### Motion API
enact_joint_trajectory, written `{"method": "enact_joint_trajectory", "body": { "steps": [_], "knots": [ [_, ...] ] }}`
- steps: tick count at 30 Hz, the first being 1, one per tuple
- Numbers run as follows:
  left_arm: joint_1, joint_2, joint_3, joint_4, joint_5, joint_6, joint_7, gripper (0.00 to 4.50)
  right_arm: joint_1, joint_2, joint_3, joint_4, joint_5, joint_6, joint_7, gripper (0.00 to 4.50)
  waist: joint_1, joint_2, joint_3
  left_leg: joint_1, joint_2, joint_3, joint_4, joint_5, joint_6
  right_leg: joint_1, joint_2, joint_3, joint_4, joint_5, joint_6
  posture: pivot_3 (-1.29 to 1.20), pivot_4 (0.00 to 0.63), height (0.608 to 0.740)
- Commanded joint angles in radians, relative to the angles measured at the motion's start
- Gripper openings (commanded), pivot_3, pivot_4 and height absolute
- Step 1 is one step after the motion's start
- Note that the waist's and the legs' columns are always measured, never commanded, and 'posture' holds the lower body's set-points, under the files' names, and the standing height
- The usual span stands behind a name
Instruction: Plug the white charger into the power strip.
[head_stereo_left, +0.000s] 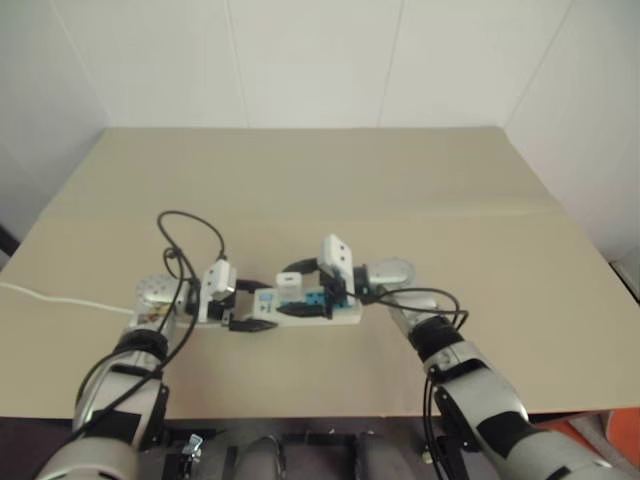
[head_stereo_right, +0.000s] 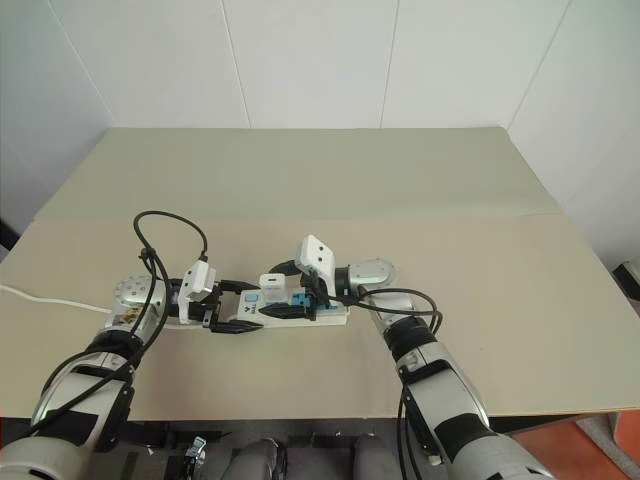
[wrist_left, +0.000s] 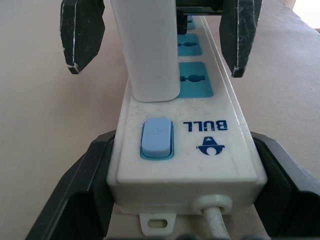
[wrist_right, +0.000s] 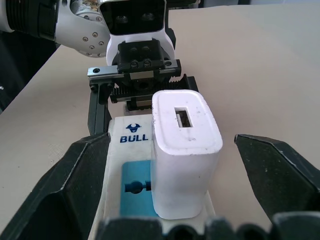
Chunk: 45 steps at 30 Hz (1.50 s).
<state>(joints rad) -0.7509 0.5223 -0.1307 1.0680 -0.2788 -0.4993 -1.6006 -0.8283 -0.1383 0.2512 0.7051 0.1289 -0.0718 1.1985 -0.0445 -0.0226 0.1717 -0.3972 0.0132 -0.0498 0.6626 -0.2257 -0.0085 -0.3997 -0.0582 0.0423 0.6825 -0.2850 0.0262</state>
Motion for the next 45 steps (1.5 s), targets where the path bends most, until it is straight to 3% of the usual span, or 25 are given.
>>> {"method": "enact_joint_trajectory", "body": {
  "steps": [1, 3, 4, 6, 11, 16, 22, 24, 29, 34, 45],
  "knots": [
    [0.006, 0.004, 0.000, -0.003, 0.009, -0.007, -0.014, 3.31, 0.021, -0.016, 0.004, 0.026, -0.018, 0.010, 0.011, 4.48, 0.000, 0.000, 0.000, 0.000, 0.000, 0.000, 0.000, 0.000, 0.000, 0.000, 0.000, 0.000, 0.000, 0.000, 0.000, 0.00, 0.150, 0.740],
    [0.002, 0.002, 0.007, -0.001, 0.011, 0.003, -0.014, 3.31, 0.017, -0.018, 0.001, 0.025, -0.018, 0.006, 0.010, 4.48, 0.000, 0.000, 0.000, 0.000, 0.000, 0.000, 0.000, 0.000, 0.000, 0.000, 0.000, 0.000, 0.000, 0.000, 0.000, 0.00, 0.150, 0.740],
    [0.002, 0.001, 0.008, -0.003, 0.005, 0.003, -0.014, 4.04, 0.015, -0.018, -0.002, 0.022, -0.015, 0.009, 0.012, 4.50, 0.000, 0.000, 0.000, 0.000, 0.000, 0.000, 0.000, 0.000, 0.000, 0.000, 0.000, 0.000, 0.000, 0.000, 0.000, 0.00, 0.150, 0.740],
    [-0.004, -0.002, 0.009, -0.015, -0.017, 0.012, -0.014, 4.46, 0.012, -0.022, -0.002, 0.019, -0.017, 0.006, 0.015, 4.50, 0.001, 0.000, 0.000, 0.000, 0.000, 0.000, 0.000, 0.000, 0.000, 0.000, 0.000, 0.000, 0.000, 0.000, 0.000, 0.00, 0.150, 0.740],
    [-0.006, 0.022, 0.009, -0.102, -0.114, 0.077, -0.014, 4.46, 0.015, -0.044, -0.019, -0.030, -0.001, 0.015, 0.024, 4.50, 0.005, 0.000, 0.000, -0.002, 0.000, 0.000, 0.000, 0.000, 0.000, -0.001, 0.000, 0.000, 0.000, 0.000, 0.000, 0.00, 0.150, 0.740],
    [0.100, 0.221, -0.036, -0.422, -0.332, 0.264, -0.014, 4.46, 0.054, -0.155, -0.074, -0.222, 0.062, 0.084, 0.051, 4.50, -0.002, 0.000, 0.001, -0.006, 0.000, -0.002, 0.000, 0.000, 0.000, -0.005, 0.000, 0.000, 0.000, 0.000, 0.000, 0.00, 0.150, 0.740],
    [0.230, 0.457, 0.086, -0.540, -0.390, 0.293, -0.014, 4.46, 0.178, -0.461, -0.205, -0.536, 0.152, 0.166, 0.138, 4.50, 0.000, 0.002, 0.003, -0.007, 0.001, -0.003, -0.002, 0.000, 0.000, -0.006, -0.001, 0.001, -0.004, 0.000, 0.000, 0.00, 0.150, 0.740],
    [0.291, 0.553, 0.108, -0.535, -0.400, 0.273, -0.014, 4.46, 0.224, -0.601, -0.260, -0.593, 0.175, 0.171, 0.195, 4.50, 0.002, 0.003, 0.005, -0.008, 0.001, -0.001, -0.002, 0.000, 0.000, -0.006, -0.001, 0.000, -0.005, 0.000, 0.000, 0.00, 0.150, 0.740],
    [0.416, 0.689, 0.170, -0.523, -0.430, 0.251, -0.014, 4.46, 0.323, -0.840, -0.366, -0.640, 0.236, 0.189, 0.308, 4.50, 0.003, 0.004, 0.007, -0.007, 0.002, 0.001, -0.004, 0.000, 0.000, -0.004, -0.001, 0.000, -0.009, -0.001, 0.000, 0.00, 0.150, 0.740],
    [0.450, 0.696, 0.209, -0.541, -0.431, 0.254, -0.014, 4.46, 0.395, -0.902, -0.399, -0.673, 0.258, 0.200, 0.307, 4.50, 0.002, 0.004, 0.007, -0.006, 0.002, 0.003, -0.003, 0.000, 0.000, -0.004, 0.000, 0.000, -0.008, -0.001, -0.001, 0.00, 0.150, 0.740],
    [0.477, 0.637, 0.257, -0.588, -0.400, 0.284, -0.014, 4.46, 0.447, -0.895, -0.391, -0.674, 0.239, 0.169, 0.244, 4.50, 0.003, 0.005, 0.008, -0.007, 0.002, 0.004, -0.003, 0.000, 0.000, -0.005, -0.001, 0.001, -0.007, -0.001, -0.001, 0.00, 0.150, 0.740]
  ]
}}
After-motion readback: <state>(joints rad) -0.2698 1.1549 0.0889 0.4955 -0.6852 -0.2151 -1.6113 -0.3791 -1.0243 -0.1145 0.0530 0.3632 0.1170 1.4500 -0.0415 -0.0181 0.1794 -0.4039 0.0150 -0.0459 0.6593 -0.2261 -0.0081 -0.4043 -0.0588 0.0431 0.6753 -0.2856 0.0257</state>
